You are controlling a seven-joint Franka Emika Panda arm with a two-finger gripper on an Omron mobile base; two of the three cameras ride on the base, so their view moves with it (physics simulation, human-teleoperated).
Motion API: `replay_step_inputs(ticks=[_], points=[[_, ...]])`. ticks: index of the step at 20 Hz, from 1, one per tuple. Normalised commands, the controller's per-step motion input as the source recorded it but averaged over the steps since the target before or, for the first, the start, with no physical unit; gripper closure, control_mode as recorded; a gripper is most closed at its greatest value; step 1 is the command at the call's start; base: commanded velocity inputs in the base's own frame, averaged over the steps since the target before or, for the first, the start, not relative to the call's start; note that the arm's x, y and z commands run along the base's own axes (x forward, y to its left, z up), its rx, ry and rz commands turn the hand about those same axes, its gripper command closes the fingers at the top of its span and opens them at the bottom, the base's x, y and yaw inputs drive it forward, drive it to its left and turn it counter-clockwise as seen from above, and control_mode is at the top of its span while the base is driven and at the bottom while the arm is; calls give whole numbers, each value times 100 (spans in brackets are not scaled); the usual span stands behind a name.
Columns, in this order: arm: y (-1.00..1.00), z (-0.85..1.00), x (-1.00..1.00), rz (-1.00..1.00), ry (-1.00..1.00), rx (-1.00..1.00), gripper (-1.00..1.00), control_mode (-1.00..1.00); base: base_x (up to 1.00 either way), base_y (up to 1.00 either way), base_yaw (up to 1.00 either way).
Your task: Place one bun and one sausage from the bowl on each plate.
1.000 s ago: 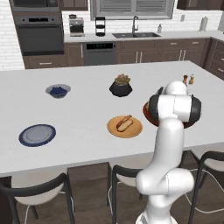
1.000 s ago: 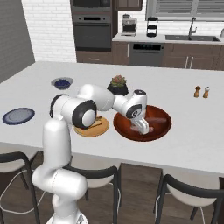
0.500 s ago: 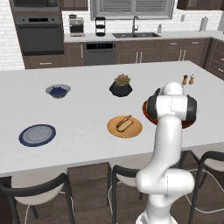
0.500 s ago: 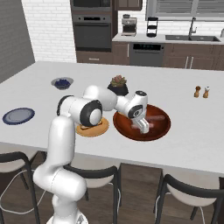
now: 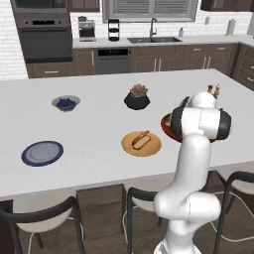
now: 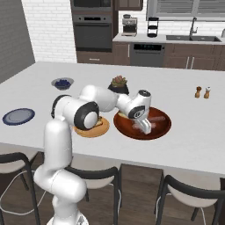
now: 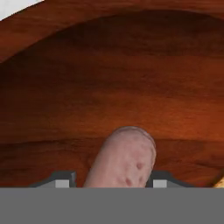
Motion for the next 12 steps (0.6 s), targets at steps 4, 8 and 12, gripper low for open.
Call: replay_step_inputs(ticks=[4,8,12], points=[[89,96,-49,5,-13,-7,100,-100,0,0,0],[100,46,-51,15,-7,-19,100,-100,0,0,0],[100,13,-58,9,0,-13,100,-100,0,0,0]])
